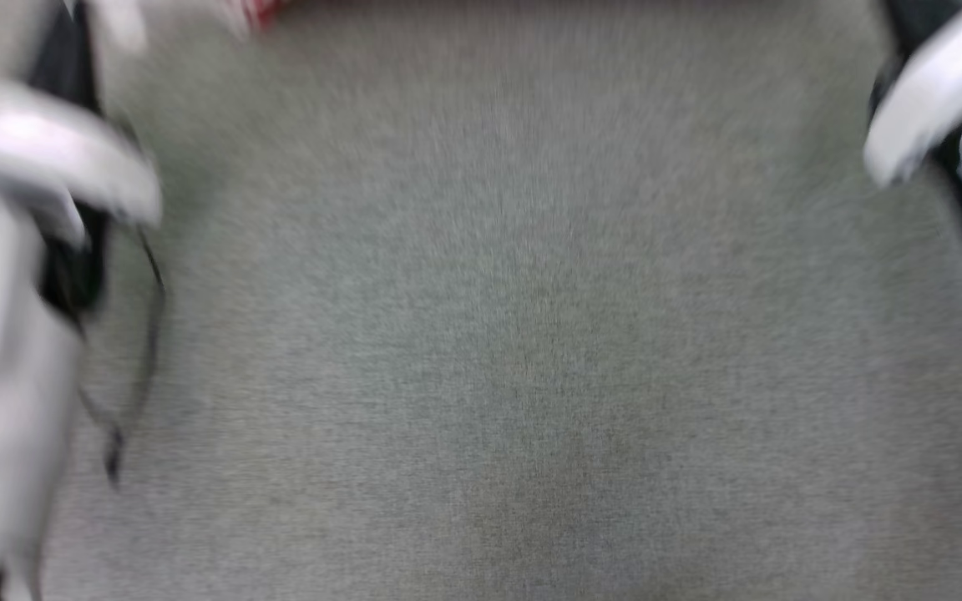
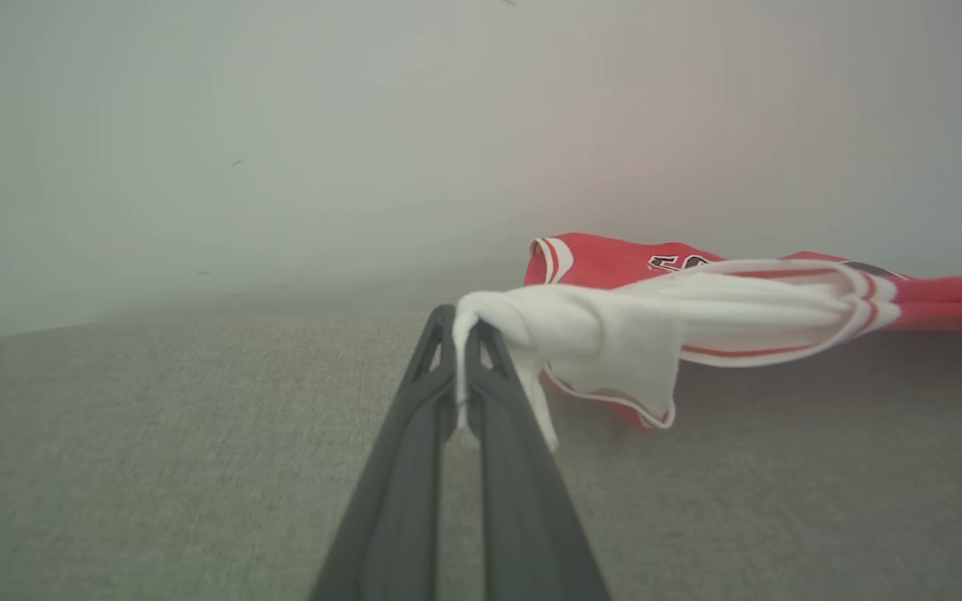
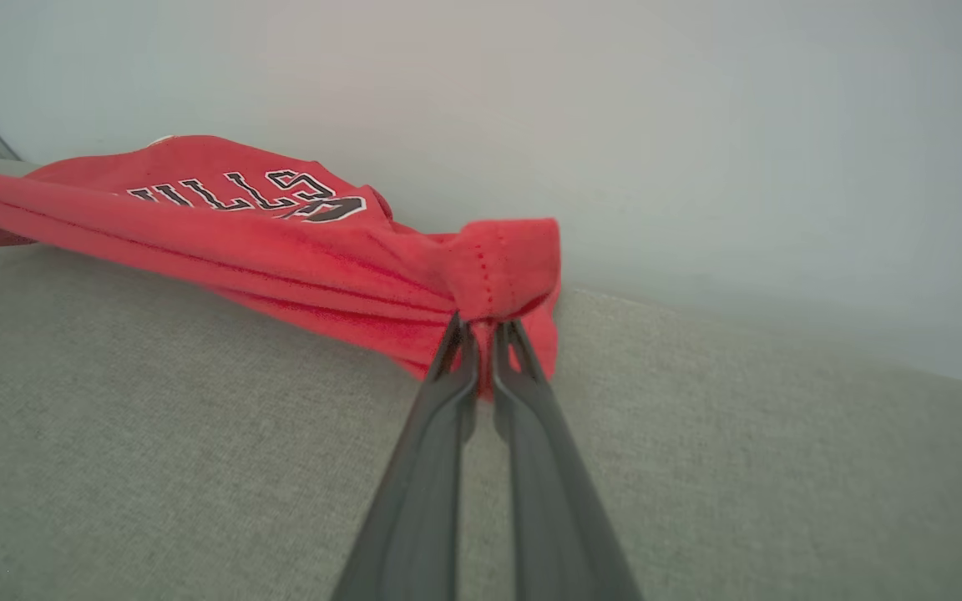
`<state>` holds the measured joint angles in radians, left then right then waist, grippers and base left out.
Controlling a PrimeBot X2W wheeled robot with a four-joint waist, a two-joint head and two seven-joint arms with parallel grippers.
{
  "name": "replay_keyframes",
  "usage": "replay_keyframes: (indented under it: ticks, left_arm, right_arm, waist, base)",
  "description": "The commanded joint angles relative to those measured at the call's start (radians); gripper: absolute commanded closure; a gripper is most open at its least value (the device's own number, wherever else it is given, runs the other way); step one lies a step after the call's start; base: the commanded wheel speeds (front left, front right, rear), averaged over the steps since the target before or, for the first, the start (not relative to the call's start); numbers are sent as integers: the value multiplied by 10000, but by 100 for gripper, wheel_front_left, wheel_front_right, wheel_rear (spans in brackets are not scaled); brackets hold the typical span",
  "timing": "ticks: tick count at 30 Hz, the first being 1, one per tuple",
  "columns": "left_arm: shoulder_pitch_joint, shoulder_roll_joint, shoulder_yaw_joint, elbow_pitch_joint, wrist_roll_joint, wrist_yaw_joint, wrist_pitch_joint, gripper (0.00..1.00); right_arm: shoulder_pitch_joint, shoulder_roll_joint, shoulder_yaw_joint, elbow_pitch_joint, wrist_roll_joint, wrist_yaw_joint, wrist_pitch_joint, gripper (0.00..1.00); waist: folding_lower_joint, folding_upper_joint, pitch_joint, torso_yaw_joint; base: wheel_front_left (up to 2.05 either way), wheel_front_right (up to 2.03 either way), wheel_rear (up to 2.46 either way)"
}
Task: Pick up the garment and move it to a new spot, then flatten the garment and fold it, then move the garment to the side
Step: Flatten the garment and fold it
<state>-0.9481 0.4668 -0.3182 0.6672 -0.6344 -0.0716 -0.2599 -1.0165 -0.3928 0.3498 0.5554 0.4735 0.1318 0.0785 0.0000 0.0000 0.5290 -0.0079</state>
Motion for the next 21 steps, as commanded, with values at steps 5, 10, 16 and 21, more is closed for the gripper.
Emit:
replay_keyframes:
  ticks: [5, 10, 16, 21]
  left_arm:
    - [3040, -23, 207, -939, -160, 514, -69, 100]
    - [5826, -4, 322, -2286, -295, 1239, -12, 100]
    - [8847, 137, 484, -4442, -523, 2507, 432, 100]
    - [10747, 277, 548, -6094, -795, 3443, 1195, 100]
  right_arm:
    - [2865, -253, -244, -729, 491, -23, 108, 100]
    - [5322, -235, -822, -1544, 641, -24, 316, 100]
    - [8052, 41, -1973, -2763, 354, -35, 841, 100]
    - [10002, 588, -2932, -3820, -4, -37, 1374, 100]
  waist:
    - [0, 0, -2299, 93]
    - [0, 0, -3447, 44]
    - [0, 0, -4448, 32]
    - [0, 0, -5025, 75]
  base:
    - [0, 0, 0]
    - [0, 0, 0]
    - [0, 0, 0]
    - [0, 0, 0]
